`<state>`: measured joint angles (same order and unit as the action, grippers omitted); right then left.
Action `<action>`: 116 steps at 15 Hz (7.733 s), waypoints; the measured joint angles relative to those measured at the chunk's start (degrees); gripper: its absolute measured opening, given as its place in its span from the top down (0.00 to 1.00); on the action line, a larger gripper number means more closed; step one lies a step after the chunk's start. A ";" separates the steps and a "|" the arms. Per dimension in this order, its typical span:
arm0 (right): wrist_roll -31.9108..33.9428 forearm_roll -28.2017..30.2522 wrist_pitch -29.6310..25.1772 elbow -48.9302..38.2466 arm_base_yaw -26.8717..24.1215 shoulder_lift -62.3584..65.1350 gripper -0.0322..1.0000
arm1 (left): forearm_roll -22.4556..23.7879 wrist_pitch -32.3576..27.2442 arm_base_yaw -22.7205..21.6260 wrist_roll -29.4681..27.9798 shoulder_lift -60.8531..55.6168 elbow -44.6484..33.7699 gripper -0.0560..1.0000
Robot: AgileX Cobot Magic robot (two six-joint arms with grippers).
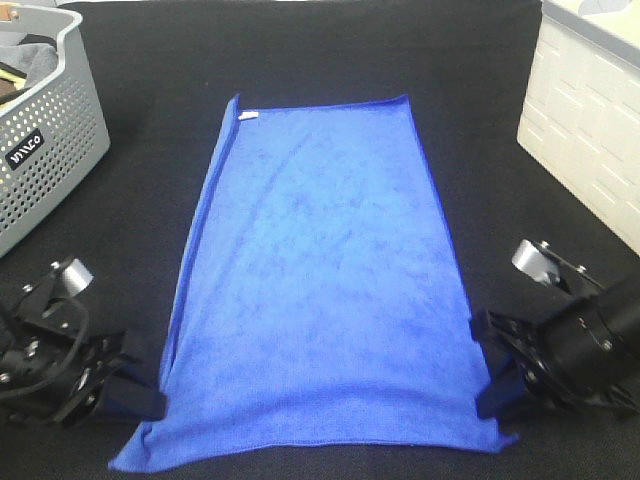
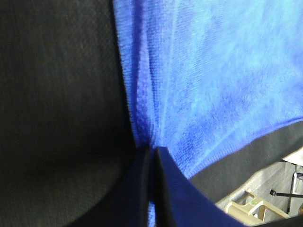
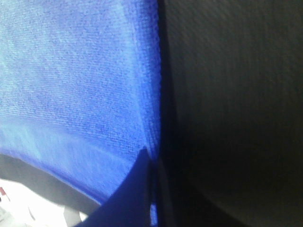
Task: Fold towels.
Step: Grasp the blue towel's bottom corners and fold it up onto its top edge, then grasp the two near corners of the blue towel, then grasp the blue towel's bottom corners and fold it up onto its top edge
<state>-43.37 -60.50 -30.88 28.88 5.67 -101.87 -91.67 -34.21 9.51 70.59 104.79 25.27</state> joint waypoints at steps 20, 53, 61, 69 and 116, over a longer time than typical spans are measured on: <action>12.78 13.92 -7.51 23.95 0.11 2.75 0.97 | 33.80 1.89 0.34 -33.23 -5.33 23.55 0.94; 26.36 31.68 -28.02 99.69 0.00 -42.91 0.29 | 68.75 -8.42 0.23 -52.02 42.91 101.59 0.30; 32.49 33.63 -38.33 93.68 -1.95 -40.91 0.29 | 69.44 -31.00 -1.32 -67.32 41.25 101.59 0.32; 32.49 36.55 -38.73 91.04 -1.95 -40.74 0.29 | 73.17 -33.12 -1.26 -73.80 43.14 101.76 0.32; 32.14 32.95 -24.75 64.17 0.92 -24.58 0.97 | 74.43 -15.87 -0.69 -68.70 14.09 59.59 0.94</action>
<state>-11.23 -27.56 -55.63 93.05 6.59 -126.45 -17.25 -50.08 8.82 1.89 118.89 84.86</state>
